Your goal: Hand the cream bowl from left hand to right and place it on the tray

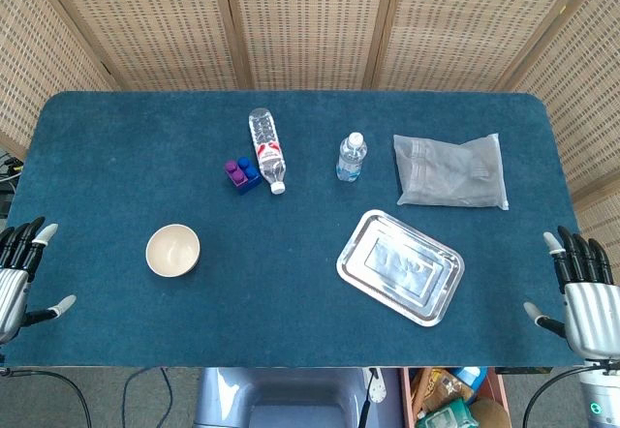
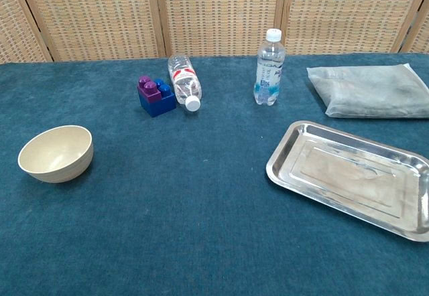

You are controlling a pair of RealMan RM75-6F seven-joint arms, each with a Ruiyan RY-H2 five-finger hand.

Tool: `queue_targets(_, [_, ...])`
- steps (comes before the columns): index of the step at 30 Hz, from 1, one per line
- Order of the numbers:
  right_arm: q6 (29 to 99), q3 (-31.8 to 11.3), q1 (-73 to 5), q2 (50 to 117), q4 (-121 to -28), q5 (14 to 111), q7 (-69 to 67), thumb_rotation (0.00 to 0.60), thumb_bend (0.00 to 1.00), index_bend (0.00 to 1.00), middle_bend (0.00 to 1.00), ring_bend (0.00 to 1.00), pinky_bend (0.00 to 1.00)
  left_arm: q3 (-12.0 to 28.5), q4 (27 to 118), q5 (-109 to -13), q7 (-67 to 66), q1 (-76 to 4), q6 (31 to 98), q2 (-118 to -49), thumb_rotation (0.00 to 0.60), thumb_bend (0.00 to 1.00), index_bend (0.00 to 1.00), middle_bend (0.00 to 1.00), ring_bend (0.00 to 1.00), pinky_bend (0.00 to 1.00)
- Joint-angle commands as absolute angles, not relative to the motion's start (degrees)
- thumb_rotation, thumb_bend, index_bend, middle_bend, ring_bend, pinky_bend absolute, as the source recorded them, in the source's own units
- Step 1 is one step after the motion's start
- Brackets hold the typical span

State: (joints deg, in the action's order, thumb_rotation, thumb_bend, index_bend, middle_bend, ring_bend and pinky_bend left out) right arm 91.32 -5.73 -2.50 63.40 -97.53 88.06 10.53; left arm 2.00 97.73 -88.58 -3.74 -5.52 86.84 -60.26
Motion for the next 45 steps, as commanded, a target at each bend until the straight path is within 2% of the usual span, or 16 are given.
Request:
queue_targets(1, [91.4, -5.65, -2.45, 63.28, -97.53, 88.24, 10.27, 0.6, 0.0, 0.0, 0.0, 0.0, 0.0, 1.93, 97.71, -88.67, -3.96, -5.37, 87.03, -60.43, 0.6, 0.0, 0.0, 0.0, 0.0, 0.0])
queue_targets(11, [91.53, -5.8, -2.32, 62.88, -98.14, 88.07, 9.4, 0.6, 0.0, 0.0, 0.0, 0.0, 0.0, 2.11, 94.88, -88.38, -5.13, -7.59, 83.3, -62.51, 0.6, 0.0, 0.0, 0.0, 0.0, 0.0])
queue_targets(18, [89.92, -6.34, -2.9, 62.74, -97.92, 86.26, 9.0, 0.6, 0.0, 0.0, 0.0, 0.0, 0.0, 1.58, 81.9, -91.09, 0.31, -16.24, 71.16, -71.57, 0.6, 0.0, 0.01, 0.0, 0.0, 0.0])
queue_targets(21, [89.52, -6.46, -3.09, 62.71, -97.91, 85.89, 8.92, 0.6, 0.0, 0.0, 0.0, 0.0, 0.0, 0.99, 77.67, -92.35, 2.89, -18.11, 69.28, -74.03, 0.6, 0.0, 0.08, 0.0, 0.0, 0.0])
queue_targets(29, [88.32, -6.63, -3.46, 62.61, -97.65, 84.68, 8.41, 0.6, 0.0, 0.0, 0.0, 0.0, 0.0, 0.73, 71.4, -91.67, 4.18, -21.77, 64.51, -79.46, 0.6, 0.13, 0.25, 0.0, 0.0, 0.0])
queue_targets(34, [88.08, -6.75, -3.54, 62.34, -97.71, 84.33, 7.95, 0.6, 0.0, 0.0, 0.0, 0.0, 0.0, 0.77, 69.56, -90.88, 3.36, -23.03, 63.2, -81.58, 0.6, 0.16, 0.3, 0.0, 0.0, 0.0])
queue_targets(36, [87.9, -6.72, -3.57, 62.28, -97.67, 84.18, 7.78, 0.6, 0.0, 0.0, 0.0, 0.0, 0.0, 0.94, 69.12, -90.16, 3.24, -23.52, 62.47, -82.44, 0.6, 0.21, 0.31, 0.0, 0.0, 0.0])
queue_targets(38, [87.82, -6.76, -3.59, 62.2, -97.66, 84.02, 7.49, 0.6, 0.0, 0.0, 0.0, 0.0, 0.0, 1.0, 68.77, -89.55, 3.8, -24.0, 61.71, -83.1, 0.6, 0.33, 0.35, 0.0, 0.0, 0.0])
queue_targets(40, [87.75, -6.83, -3.62, 62.14, -97.61, 83.83, 7.31, 0.6, 0.0, 0.0, 0.0, 0.0, 0.0, 0.89, 68.02, -89.45, 3.4, -24.3, 61.62, -83.59, 0.6, 0.41, 0.4, 0.0, 0.0, 0.0])
queue_targets(45, [87.3, -6.91, -3.79, 62.01, -97.53, 83.39, 7.0, 0.6, 0.0, 0.0, 0.0, 0.0, 0.0, 0.77, 67.54, -88.7, 2.31, -24.53, 61.61, -84.14, 0.6, 0.45, 0.54, 0.0, 0.0, 0.0])
